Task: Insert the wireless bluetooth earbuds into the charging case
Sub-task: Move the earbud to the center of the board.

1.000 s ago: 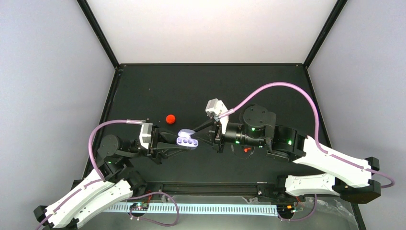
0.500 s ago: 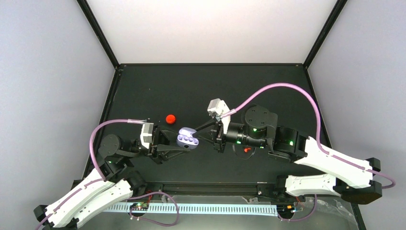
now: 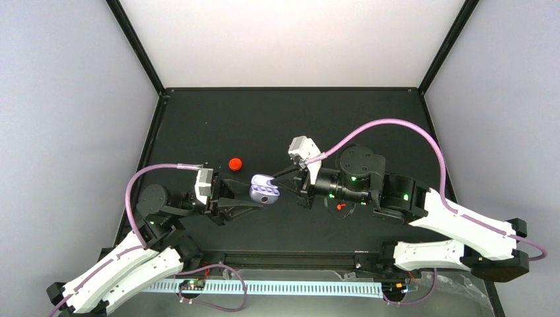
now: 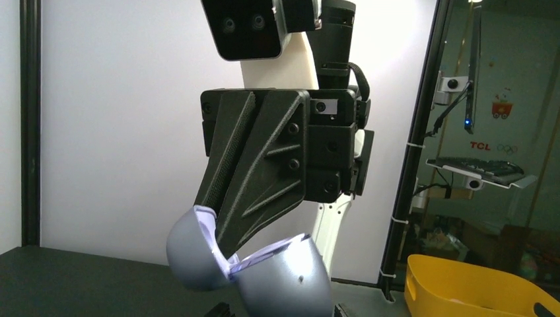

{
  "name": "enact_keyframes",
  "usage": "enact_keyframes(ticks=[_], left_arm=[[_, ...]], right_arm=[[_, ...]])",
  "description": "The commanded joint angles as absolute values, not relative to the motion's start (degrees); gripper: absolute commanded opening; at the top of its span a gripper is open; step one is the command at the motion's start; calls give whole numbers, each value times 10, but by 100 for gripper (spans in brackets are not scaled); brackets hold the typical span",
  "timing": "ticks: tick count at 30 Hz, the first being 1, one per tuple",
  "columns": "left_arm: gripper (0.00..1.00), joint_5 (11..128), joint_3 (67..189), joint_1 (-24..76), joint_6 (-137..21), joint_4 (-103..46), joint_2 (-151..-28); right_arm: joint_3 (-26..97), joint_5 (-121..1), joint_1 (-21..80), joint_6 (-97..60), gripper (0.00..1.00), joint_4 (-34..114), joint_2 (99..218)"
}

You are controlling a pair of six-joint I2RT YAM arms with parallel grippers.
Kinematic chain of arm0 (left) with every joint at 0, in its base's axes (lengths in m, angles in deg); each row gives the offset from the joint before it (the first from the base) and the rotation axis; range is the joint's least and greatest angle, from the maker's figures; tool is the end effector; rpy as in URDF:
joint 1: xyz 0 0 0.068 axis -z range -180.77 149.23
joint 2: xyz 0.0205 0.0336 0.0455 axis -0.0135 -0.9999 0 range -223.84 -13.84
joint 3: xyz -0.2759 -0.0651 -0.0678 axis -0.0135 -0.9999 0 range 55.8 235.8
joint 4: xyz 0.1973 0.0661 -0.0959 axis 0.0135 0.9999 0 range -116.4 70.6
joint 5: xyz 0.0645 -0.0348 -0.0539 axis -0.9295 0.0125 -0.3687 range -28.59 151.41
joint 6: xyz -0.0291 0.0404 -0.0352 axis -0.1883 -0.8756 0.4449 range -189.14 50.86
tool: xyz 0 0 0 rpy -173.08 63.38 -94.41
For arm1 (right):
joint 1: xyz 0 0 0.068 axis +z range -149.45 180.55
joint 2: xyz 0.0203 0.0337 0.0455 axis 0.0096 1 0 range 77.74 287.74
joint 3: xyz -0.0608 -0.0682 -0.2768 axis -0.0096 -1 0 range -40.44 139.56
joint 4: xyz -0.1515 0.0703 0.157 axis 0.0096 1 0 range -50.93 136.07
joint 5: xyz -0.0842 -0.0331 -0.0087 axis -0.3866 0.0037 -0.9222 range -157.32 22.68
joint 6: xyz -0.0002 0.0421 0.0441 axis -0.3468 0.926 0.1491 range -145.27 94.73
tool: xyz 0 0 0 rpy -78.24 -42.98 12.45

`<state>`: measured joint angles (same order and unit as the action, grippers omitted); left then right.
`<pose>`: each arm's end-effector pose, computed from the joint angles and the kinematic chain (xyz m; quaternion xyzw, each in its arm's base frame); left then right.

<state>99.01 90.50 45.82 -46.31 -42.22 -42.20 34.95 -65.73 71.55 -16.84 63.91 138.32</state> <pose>0.0313 -0.0737 0.3724 0.3704 0.4619 -0.5952 0.5433 0.0595 0.1768 0.4512 -0.4055 0.6501 0.4187 0.4875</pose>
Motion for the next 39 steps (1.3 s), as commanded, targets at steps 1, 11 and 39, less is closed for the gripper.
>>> enact_keyframes(ticks=[1,11,39], left_arm=[[40,986,926,461,-465,-415,-434],[46,988,938,461,-463,-398,-447],[64,879,1060,461,-513,-183,-505]], right_arm=[[368,-675,714,-196,1,650,1378],[375,-692,714,-212,1,657,1375],[418,-849,714,-277,1,764,1397]])
